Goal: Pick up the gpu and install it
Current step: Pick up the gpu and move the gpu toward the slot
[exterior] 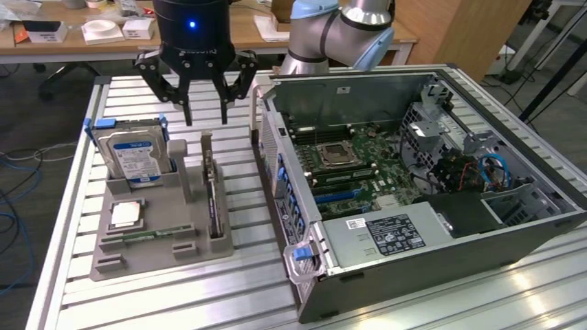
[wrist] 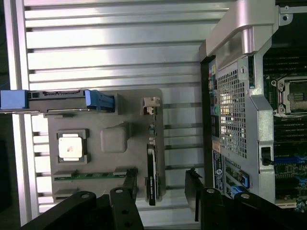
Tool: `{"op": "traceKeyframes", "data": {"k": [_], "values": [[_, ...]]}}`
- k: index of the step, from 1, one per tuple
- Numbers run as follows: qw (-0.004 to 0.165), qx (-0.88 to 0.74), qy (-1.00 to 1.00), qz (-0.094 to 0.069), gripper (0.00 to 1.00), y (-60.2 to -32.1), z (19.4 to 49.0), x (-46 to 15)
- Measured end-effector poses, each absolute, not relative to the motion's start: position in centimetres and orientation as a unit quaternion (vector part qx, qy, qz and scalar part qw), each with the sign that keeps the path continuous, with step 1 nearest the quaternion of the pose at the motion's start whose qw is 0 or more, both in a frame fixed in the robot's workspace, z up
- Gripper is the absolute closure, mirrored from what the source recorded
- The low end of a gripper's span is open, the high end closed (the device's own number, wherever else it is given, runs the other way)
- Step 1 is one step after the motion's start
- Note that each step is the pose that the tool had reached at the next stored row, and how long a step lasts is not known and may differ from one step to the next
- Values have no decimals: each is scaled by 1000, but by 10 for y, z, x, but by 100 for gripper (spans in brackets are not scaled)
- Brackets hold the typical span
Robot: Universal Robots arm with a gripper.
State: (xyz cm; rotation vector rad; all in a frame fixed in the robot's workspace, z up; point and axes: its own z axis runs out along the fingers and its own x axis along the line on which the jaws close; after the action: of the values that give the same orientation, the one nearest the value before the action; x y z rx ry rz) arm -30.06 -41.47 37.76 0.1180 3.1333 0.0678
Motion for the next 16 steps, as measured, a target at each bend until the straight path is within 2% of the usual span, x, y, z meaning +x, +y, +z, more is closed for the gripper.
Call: {"op": "traceKeyframes", "data": {"k": [16], "values": [[3, 38, 999, 22, 47, -415, 371, -301]]}}
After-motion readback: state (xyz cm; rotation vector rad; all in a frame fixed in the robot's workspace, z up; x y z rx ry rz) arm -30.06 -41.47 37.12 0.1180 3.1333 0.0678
